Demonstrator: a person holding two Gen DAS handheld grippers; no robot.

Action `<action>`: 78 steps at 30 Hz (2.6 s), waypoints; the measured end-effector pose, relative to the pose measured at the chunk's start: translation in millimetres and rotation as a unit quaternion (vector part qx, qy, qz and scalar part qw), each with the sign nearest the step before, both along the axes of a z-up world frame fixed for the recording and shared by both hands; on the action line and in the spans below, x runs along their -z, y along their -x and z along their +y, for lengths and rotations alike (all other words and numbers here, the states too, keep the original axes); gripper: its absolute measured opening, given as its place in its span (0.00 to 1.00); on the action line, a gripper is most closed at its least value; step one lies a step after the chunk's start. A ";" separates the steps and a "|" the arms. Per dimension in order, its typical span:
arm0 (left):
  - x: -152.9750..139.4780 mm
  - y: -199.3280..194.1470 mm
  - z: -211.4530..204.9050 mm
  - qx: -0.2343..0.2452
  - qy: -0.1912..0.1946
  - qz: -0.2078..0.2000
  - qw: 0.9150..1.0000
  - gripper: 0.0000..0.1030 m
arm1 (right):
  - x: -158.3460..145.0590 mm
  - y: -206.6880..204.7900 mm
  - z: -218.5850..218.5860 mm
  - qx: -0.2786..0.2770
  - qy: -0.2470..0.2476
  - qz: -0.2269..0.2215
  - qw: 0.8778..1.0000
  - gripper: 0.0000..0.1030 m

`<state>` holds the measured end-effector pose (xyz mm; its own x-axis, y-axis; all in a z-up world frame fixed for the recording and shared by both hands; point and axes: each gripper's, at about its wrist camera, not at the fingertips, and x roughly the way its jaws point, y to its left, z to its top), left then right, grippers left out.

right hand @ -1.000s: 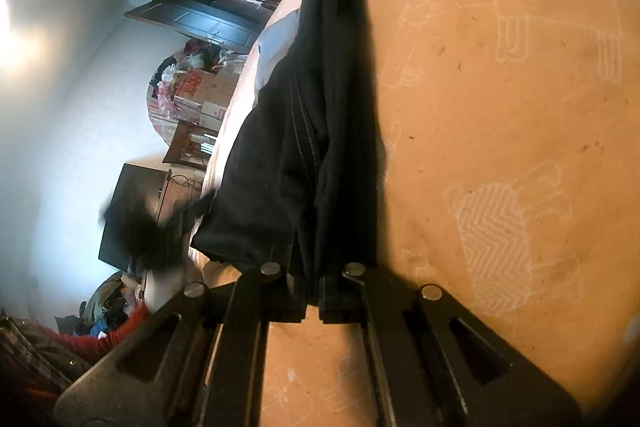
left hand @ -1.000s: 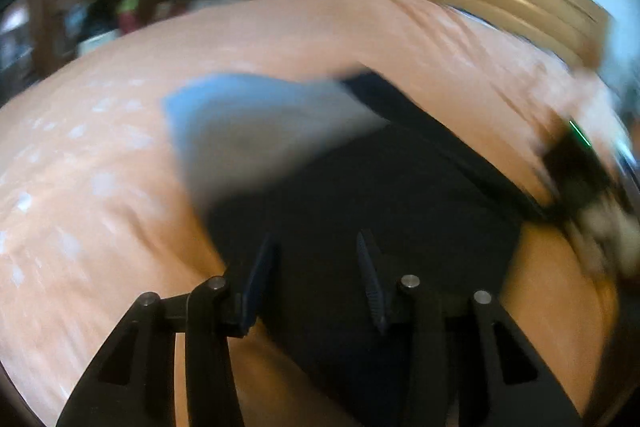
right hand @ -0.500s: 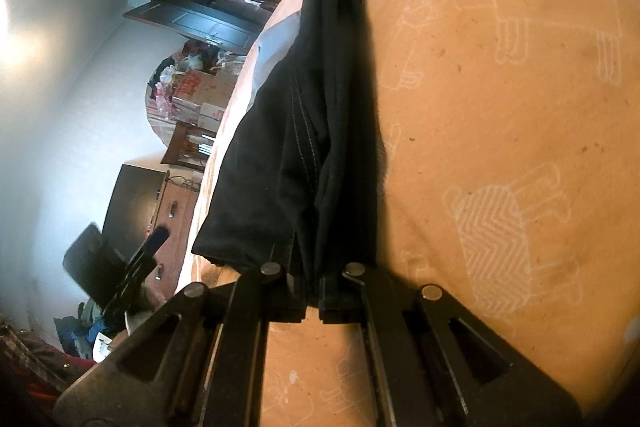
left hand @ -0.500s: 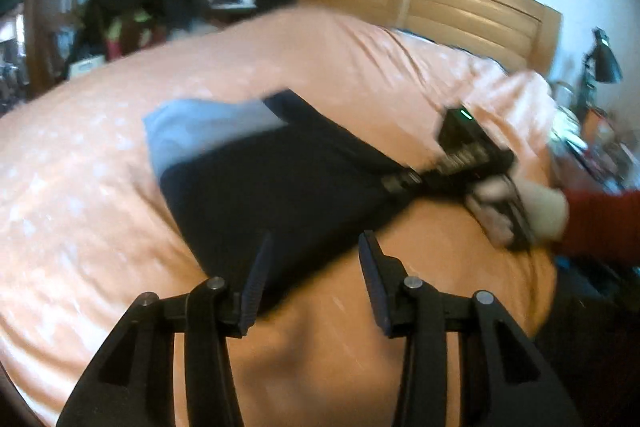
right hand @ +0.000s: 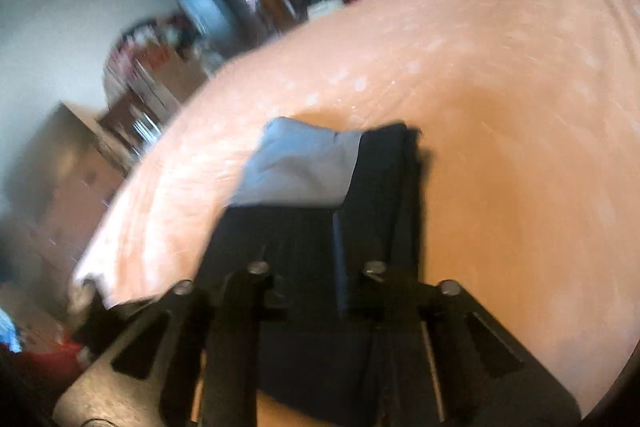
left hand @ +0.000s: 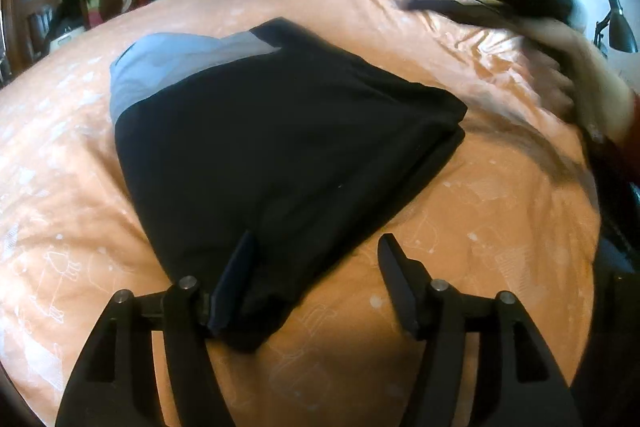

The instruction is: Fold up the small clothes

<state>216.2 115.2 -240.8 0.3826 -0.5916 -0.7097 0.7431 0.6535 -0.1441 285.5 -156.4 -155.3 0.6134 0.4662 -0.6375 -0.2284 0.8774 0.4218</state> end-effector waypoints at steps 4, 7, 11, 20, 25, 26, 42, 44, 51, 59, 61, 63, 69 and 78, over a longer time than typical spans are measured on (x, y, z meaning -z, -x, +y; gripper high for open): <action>2.1 -0.7 3.6 -0.001 0.009 0.007 1.000 0.65 | 44.8 -97.3 17.2 0.003 0.074 0.057 0.996 0.07; 2.4 1.2 8.7 -0.001 0.015 0.012 1.000 0.65 | 88.2 -124.5 -2.3 0.027 0.020 0.113 0.993 0.00; 1.8 -0.2 15.9 0.001 0.034 0.023 0.999 0.65 | 58.0 -95.7 4.1 0.021 0.058 0.080 0.995 0.07; 4.2 -1.8 19.5 0.000 0.048 0.033 0.998 0.66 | 61.8 115.1 44.5 -0.010 0.068 0.040 0.997 0.37; -6.6 2.7 16.3 -0.029 0.030 0.027 0.999 0.66 | 65.6 118.1 38.7 0.010 0.071 0.060 0.996 0.40; -15.4 8.7 18.7 -0.045 0.024 0.017 0.999 0.66 | 48.1 124.6 41.8 0.009 0.091 0.041 0.995 0.46; 16.7 33.8 113.1 -0.358 -0.086 0.054 0.928 1.00 | 73.8 245.5 55.2 0.101 0.232 0.058 0.966 0.99; 16.9 34.0 112.8 -0.360 -0.085 0.056 0.928 1.00 | 80.4 244.8 61.0 0.102 0.249 0.053 0.962 1.00; 16.6 32.8 112.0 -0.383 -0.065 0.048 0.920 1.00 | 80.8 244.3 69.9 0.102 0.256 0.047 0.960 1.00; 21.8 33.8 112.8 -0.386 -0.059 0.039 0.920 1.00 | 86.0 233.9 63.6 0.112 0.232 0.044 0.965 1.00; 23.0 34.1 112.7 -0.385 -0.060 0.036 0.920 1.00 | 86.7 231.9 61.0 0.111 0.224 0.045 0.967 1.00; 24.3 34.6 113.1 -0.383 -0.065 0.034 0.921 1.00 | 87.8 231.2 60.1 0.111 0.221 0.046 0.968 1.00; 25.3 33.5 113.7 -0.382 -0.066 0.028 0.921 1.00 | 87.9 232.7 60.8 0.110 0.219 0.043 0.968 1.00; 26.1 32.4 114.9 -0.381 -0.063 0.026 0.922 1.00 | 88.1 233.9 60.3 0.111 0.210 0.044 0.970 1.00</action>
